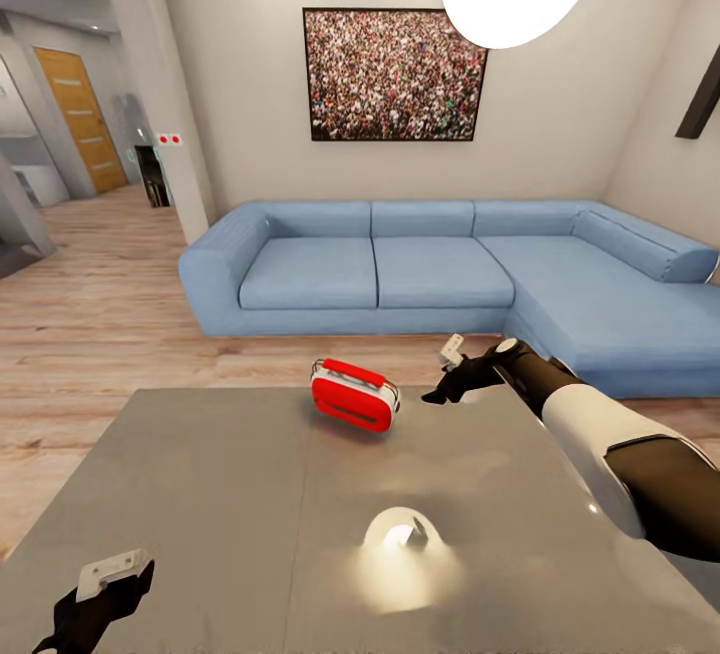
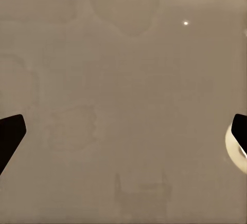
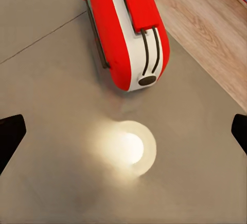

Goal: Turn on the radio receiver that's on the table in the living room.

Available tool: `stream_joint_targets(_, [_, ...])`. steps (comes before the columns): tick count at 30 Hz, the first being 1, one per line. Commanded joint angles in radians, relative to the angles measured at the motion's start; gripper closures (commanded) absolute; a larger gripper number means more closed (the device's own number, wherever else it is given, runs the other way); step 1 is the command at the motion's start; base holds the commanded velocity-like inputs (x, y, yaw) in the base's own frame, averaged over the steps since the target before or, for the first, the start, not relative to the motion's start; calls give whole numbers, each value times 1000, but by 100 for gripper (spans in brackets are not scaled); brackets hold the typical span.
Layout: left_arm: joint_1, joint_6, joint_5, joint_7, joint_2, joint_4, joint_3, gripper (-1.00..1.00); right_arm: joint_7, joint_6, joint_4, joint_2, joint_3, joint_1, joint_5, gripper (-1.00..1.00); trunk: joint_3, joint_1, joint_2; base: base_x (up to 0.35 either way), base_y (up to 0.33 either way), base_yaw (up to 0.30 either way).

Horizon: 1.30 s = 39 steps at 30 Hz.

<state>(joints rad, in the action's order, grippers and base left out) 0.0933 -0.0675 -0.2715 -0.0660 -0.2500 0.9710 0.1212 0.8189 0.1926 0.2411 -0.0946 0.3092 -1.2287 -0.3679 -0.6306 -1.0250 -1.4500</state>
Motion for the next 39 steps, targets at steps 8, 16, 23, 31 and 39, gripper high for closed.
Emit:
stream_joint_targets(8, [0,0,0,0,0,0,0,-100,1,-2,2,-2,-2,0,4,-100,-2,0,0,0,0,0])
stream_joint_targets(16, [0,0,0,0,0,0,0,-100,3,4,30,8,-10,0,7,-100,-13,0,0,0,0,32])
stream_joint_targets(23, [0,0,-1,0,1,0,0,-100,-18,12,35,37,-9,0,6,-100,-24,0,0,0,0,63])
stream_joint_targets(31, [0,0,-2,0,2,0,-8,-100,-190,178,73,147,-8,0,1,-100,-37,0,0,0,0,7])
stream_joint_targets(39, [0,0,-1,0,2,0,-9,-100,-254,273,147,184,-11,0,4,-100,-48,0,0,0,0,0])
